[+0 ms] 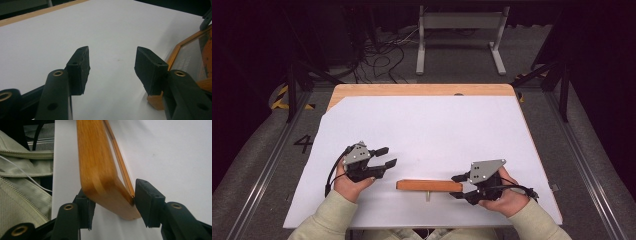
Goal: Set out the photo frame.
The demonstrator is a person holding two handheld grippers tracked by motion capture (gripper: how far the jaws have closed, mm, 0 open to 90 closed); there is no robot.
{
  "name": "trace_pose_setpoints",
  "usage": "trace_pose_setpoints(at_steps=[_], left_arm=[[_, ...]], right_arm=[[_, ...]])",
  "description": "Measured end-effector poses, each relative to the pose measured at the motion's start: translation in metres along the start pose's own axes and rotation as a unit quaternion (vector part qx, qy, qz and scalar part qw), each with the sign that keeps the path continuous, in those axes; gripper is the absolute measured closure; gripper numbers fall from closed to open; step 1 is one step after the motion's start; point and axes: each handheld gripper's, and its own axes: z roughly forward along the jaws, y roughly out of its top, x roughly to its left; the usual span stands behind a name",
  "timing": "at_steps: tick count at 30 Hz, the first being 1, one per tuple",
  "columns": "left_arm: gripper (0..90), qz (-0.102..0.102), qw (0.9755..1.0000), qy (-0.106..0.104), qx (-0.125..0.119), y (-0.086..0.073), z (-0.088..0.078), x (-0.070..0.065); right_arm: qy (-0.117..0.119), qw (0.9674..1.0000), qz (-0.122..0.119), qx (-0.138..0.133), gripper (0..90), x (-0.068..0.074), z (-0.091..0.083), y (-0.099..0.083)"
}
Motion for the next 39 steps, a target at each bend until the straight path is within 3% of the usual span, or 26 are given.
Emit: trace_pose_setpoints(at_steps=[5, 9, 13, 19, 30, 39], left_arm=[[46.0, 0.001, 1.0000, 0.000, 0.000, 0.000, 0.000, 0.000], [46.1, 0.000, 1.0000, 0.001, 0.000, 0.000, 0.001, 0.001], [46.4, -0.001, 1.0000, 0.001, -0.001, 0.000, 0.000, 0.001], [46.6, -0.001, 1.0000, 0.001, 0.000, 0.000, 0.000, 0.001], [46.8, -0.003, 1.0000, 0.000, 0.003, 0.000, 0.001, 0.001], [46.8, -0.002, 1.0000, 0.001, 0.005, 0.000, 0.002, 0.001]], right_arm=[[-0.011, 0.9996, 0.017, 0.019, 56.1, -0.003, -0.004, -0.011], [-0.022, 0.9984, 0.033, 0.040, 67.7, -0.003, -0.005, -0.020], [-0.012, 0.9977, 0.040, 0.054, 79.4, -0.001, -0.005, -0.024], [0.001, 0.9970, 0.042, 0.065, 87.1, 0.003, 0.001, -0.025], [0.022, 0.9938, 0.073, 0.080, 90.0, 0.003, 0.018, -0.030], [0.003, 0.9901, 0.116, 0.079, 90.0, -0.005, 0.026, -0.032]])
